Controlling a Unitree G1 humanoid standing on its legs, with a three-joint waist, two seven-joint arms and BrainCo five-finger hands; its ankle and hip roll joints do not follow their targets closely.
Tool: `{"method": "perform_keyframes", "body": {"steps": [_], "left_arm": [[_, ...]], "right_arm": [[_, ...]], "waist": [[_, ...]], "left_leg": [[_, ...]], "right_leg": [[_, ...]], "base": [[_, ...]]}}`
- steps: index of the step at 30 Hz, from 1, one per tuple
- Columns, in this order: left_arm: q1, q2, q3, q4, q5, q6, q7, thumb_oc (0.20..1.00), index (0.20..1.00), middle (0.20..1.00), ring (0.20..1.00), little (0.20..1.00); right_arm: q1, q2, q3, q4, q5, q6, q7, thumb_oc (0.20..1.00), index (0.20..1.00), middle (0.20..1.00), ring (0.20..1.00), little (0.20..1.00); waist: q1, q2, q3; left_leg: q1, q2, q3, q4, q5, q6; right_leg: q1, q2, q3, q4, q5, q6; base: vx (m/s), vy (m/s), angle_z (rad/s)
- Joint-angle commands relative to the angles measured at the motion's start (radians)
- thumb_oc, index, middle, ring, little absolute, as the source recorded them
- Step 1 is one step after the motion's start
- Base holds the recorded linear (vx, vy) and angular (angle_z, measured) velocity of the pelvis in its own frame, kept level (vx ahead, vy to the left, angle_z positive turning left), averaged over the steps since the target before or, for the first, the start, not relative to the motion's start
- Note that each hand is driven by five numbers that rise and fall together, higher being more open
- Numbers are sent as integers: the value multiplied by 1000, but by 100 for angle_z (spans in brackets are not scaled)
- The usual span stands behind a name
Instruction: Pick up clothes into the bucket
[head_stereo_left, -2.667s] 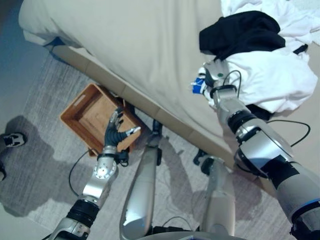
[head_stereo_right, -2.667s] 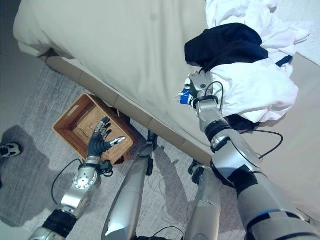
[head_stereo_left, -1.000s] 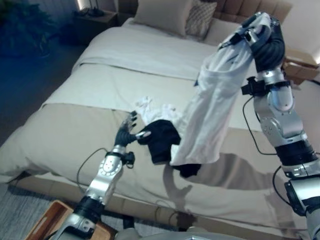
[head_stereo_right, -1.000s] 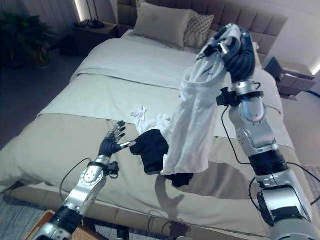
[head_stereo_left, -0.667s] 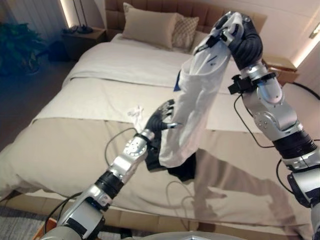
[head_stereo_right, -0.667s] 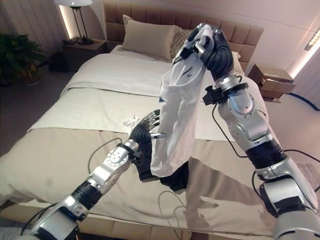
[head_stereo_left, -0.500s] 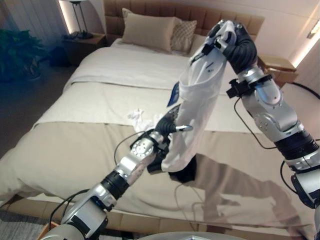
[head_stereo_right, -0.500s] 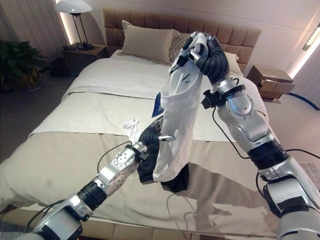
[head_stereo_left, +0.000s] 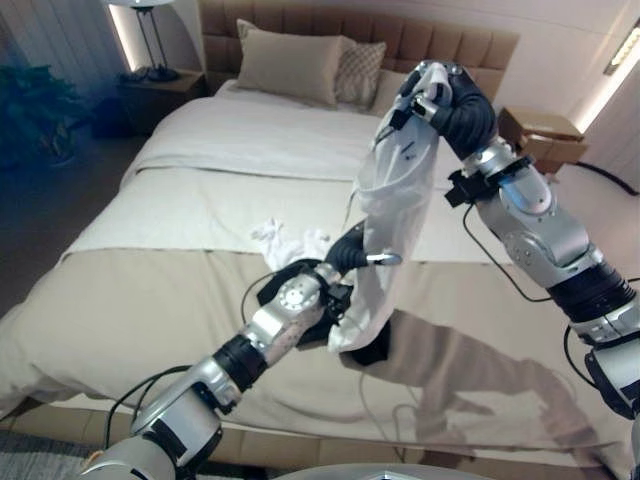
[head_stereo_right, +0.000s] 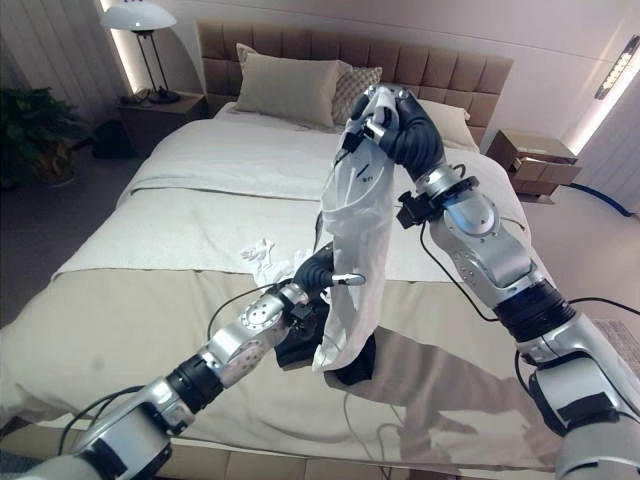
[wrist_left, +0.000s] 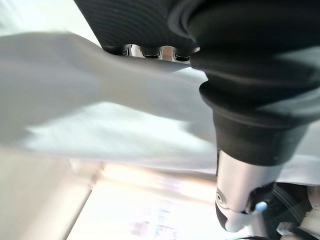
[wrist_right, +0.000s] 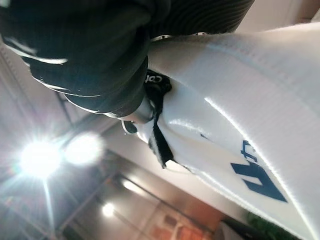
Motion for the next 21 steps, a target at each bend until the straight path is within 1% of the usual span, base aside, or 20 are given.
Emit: {"method": "perform_keyframes", "body": {"steps": [1,3,8,9,17,21], "left_arm": [[-137,-41,5,71,149,-38,35,1000,1000,1000,1000,1000],[-161,-59,0,78,161,-44,32,1000,1000,1000,1000,1000],[-163,-107,7,121,58,-45,15,1000,1000,1000,1000,1000],[-163,-107,8,128,59,-46,16,200,200,200,200,200],[-141,-109,27,138,57,-53,18,200,200,200,200,200],[-96,-69,56,107,64,-60,23,200,200,200,200,200]], "right_arm": [[-125,-13,5,-32,33,-44,-8,200,200,200,200,200],[-127,-6,-1,-33,40,-48,-6,200,200,200,200,200],[-114,21,-4,-37,60,-53,-3,200,200,200,200,200],[-110,21,-5,-45,61,-53,-1,200,200,200,200,200],[-59,14,-36,-75,80,-57,12,200,200,200,200,200],[-17,5,-63,-86,88,-56,18,200,200,200,200,200]], "waist": [[26,-30,-36],[24,-31,-35],[14,-30,-40],[11,-30,-41],[7,-30,-44],[16,-29,-39]], "left_leg": [[-2,24,-55,64,-77,-13],[-3,25,-55,64,-77,-13],[0,26,-50,64,-78,-12],[3,27,-47,64,-80,-13],[8,28,-43,68,-83,-12],[10,29,-44,66,-83,-11]], "right_leg": [[-77,-63,-17,40,114,53],[-78,-63,-19,42,114,53],[-80,-64,-12,45,113,53],[-80,-63,-10,45,111,53],[-79,-65,-3,50,110,52],[-78,-65,-5,51,108,53]], "base": [[0,0,0],[0,0,0],[0,0,0],[0,0,0],[0,-3,-2],[0,0,0]]}}
